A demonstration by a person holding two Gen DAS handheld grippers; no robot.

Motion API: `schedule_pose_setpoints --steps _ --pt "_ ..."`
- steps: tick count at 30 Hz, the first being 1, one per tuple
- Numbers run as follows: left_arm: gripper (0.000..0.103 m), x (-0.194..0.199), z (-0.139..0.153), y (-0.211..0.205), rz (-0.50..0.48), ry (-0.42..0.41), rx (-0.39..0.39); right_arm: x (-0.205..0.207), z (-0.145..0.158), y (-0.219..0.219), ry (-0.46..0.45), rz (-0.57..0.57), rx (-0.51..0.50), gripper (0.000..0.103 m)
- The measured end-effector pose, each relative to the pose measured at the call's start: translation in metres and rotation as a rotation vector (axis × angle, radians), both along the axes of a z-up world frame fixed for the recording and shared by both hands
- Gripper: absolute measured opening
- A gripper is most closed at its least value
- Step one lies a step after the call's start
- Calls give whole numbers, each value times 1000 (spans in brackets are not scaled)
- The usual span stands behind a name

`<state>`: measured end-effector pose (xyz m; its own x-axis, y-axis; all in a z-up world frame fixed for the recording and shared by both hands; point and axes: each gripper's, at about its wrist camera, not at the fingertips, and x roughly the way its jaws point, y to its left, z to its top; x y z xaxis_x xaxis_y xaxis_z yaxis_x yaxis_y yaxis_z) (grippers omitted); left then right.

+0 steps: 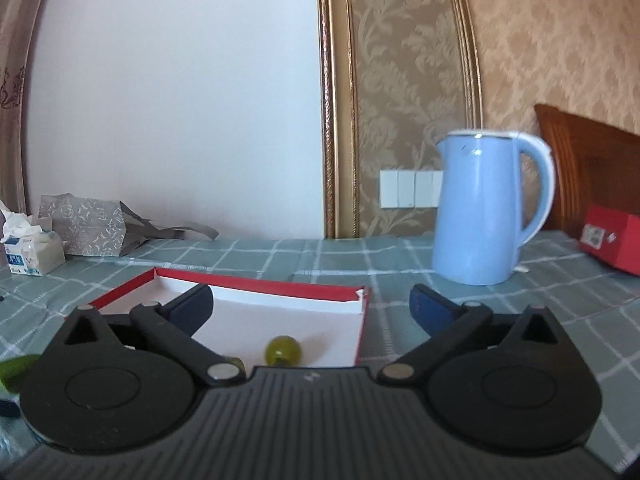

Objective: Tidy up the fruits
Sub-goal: 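Move the left gripper to the cut green cucumber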

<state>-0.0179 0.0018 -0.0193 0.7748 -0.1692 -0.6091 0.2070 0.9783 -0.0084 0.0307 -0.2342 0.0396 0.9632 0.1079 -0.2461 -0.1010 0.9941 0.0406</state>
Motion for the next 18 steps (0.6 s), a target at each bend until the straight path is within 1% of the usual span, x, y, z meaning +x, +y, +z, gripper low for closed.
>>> schedule_pose_setpoints --steps 5,6,9,11,14,16,18 --pt "103 0 0 -1 0 0 4 -22 -4 -10 31 72 66 103" --pt "103 0 0 -1 0 0 5 -26 -7 -10 42 79 65 103" --pt "103 0 0 -1 0 0 4 -36 -13 -3 46 79 26 103" --pt "103 0 0 0 0 -1 -5 -43 -14 2 24 72 -8 103" --pt "103 -4 2 6 2 -12 -37 -51 -15 5 -11 81 -26 103" --pt "103 -9 3 10 -4 -28 -27 -54 -14 7 -26 75 -40 103" --pt "103 -15 6 15 -3 -56 9 -54 -14 6 -30 83 -31 103"
